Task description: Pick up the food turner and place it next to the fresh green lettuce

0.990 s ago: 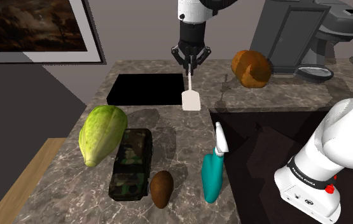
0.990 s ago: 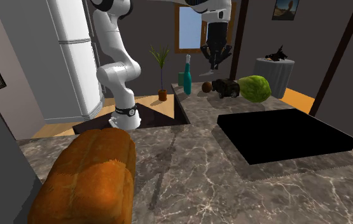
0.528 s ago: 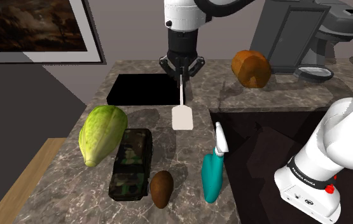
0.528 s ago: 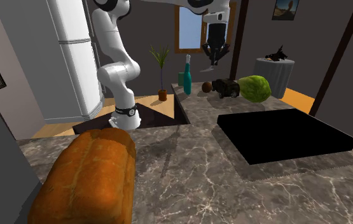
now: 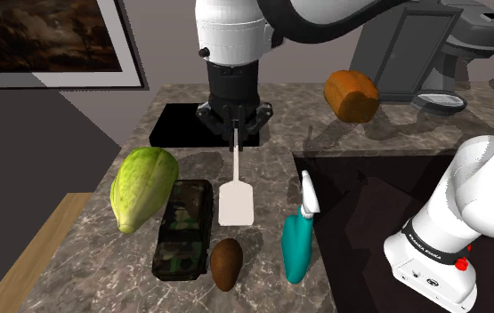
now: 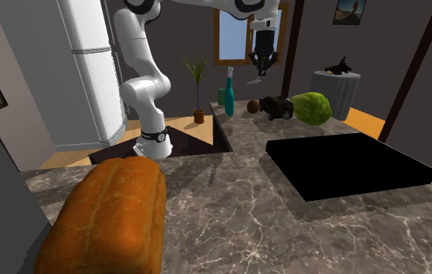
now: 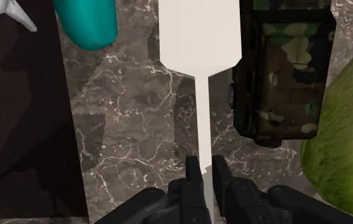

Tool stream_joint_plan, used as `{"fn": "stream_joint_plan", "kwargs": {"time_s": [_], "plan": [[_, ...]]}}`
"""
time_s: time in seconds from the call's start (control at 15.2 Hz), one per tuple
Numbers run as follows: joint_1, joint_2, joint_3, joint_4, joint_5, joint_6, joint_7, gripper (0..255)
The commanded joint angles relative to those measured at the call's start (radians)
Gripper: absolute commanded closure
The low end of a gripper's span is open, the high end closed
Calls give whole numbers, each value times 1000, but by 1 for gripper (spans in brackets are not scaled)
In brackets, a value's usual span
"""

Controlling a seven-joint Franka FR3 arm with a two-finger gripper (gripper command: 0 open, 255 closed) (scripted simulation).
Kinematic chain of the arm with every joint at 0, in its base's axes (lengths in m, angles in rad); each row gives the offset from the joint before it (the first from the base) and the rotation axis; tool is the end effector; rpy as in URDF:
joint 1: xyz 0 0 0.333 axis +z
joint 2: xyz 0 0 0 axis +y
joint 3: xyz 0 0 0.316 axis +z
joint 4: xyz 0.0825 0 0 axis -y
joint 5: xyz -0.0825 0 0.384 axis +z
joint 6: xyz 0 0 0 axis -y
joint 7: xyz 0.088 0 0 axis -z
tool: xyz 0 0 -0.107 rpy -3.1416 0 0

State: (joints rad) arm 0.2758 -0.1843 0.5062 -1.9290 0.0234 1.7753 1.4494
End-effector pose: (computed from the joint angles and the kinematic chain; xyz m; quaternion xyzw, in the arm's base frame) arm 0.3506 0.3740 0.5567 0.9424 -0.3328 0.0314 0.0110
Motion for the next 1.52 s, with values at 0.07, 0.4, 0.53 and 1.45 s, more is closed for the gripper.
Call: {"fn": "stream_joint_plan", "kwargs": {"time_s": [0.07,0.4,0.53,1.45], "plan": [[27,33,49,40,-10,-12,82,255],[34,44,62,-3,-14,39,104,255],[35,46,64,-28,-15,66,106,255],[38,87,77,-180,-38,252,132,255]]}}
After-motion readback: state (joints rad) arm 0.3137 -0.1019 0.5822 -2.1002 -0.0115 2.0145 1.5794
